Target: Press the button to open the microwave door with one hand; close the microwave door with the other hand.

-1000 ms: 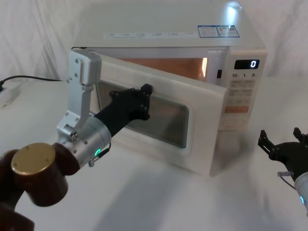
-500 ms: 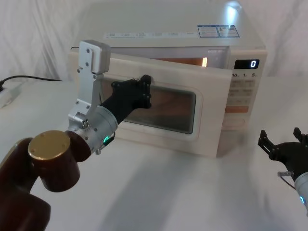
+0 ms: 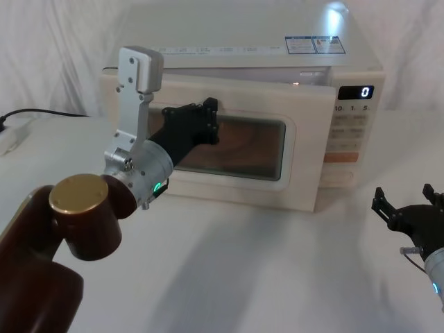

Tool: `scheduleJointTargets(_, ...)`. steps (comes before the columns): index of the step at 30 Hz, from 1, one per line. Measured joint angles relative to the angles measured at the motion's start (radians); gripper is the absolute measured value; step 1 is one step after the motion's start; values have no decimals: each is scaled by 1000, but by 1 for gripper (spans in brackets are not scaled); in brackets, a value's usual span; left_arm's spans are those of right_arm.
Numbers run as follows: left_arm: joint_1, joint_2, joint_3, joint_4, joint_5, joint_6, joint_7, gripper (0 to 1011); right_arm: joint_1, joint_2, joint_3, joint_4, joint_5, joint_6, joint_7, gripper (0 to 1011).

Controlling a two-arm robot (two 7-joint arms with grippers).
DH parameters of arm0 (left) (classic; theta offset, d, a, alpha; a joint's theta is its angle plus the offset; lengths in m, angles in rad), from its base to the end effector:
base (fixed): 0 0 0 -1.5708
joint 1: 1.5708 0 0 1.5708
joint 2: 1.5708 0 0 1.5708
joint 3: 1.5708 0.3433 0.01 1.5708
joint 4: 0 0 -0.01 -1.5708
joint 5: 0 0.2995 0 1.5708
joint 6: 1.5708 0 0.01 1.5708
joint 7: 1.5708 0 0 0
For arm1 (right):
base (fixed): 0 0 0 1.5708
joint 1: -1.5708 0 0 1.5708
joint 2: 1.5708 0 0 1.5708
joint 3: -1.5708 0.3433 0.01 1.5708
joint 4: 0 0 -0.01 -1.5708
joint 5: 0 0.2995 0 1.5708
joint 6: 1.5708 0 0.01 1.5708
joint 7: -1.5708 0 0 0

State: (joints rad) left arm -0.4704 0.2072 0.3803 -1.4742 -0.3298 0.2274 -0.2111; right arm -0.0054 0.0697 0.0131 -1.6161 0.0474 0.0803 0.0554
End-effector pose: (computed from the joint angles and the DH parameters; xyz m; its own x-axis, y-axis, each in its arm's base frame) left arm 0.4437 -0.0364 -0.2246 0.5357 0.8436 0.0365 -0.8429 0.5368 -0.0361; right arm 0.3178 -0.0278 -0.3407 0.0445 -0.9988 0.0202 0.9982 0.0437 -0.0407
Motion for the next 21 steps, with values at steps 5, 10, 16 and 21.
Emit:
scheduleJointTargets(5,-17,-12,-2,22,4,2,-16,0,0,0,0,0,0,0,0,1002)
scheduleJointTargets(10,-35,-24,3,49,13,6,-31,0,0,0,0,0,0,0,0,1002)
scheduleJointTargets(16,-46,-40,4,70,25,6,-28,0,0,0,0,0,0,0,0,1002)
scheduleJointTargets(21,-52,-52,5,86,41,4,-21,0,0,0,0,0,0,0,0,1002)
